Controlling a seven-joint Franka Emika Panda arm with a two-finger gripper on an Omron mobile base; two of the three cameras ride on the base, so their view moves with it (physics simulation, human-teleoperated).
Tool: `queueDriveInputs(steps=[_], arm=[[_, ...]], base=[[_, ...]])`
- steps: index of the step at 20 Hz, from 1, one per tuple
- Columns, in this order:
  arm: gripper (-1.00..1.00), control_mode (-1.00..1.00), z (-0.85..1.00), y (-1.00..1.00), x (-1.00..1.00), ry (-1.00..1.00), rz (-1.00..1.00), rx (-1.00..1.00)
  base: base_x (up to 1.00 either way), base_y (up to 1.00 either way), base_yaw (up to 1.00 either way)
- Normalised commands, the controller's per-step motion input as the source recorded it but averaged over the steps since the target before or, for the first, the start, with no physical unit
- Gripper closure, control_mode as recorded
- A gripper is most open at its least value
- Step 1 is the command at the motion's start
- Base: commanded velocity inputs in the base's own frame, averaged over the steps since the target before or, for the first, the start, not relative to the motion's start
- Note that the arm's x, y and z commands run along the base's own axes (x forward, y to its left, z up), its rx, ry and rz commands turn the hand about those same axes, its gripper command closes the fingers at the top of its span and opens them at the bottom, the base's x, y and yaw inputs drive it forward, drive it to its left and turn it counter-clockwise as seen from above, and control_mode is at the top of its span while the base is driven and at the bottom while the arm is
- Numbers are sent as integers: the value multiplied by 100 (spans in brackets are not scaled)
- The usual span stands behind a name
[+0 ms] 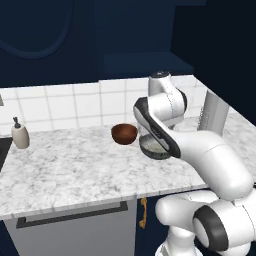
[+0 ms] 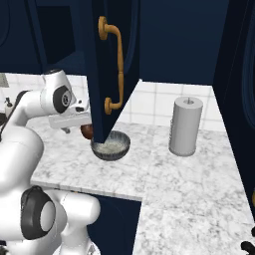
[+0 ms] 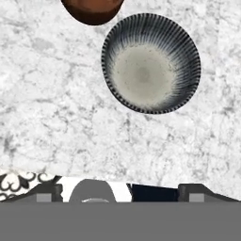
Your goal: Pick up the bowls on the counter and stack them on top of one another in the open cabinet. Place the smaller bowl on top of the larger bowl.
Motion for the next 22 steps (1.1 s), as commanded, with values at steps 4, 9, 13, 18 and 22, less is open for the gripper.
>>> queueDriveInputs(steps=[4,9,13,18,22], arm=[[-100,-100,-28,26,9,-2,5,-5],[-100,-100,-29,1,0,0,10,-1],[-100,-100,-37,2,6,0,10,-4],[-100,-100,-29,22,35,8,4,-11],[-100,-100,-26,29,86,0,6,-8]], base=[[0,0,0],[0,0,0],[0,0,0],[0,0,0],[0,0,0]])
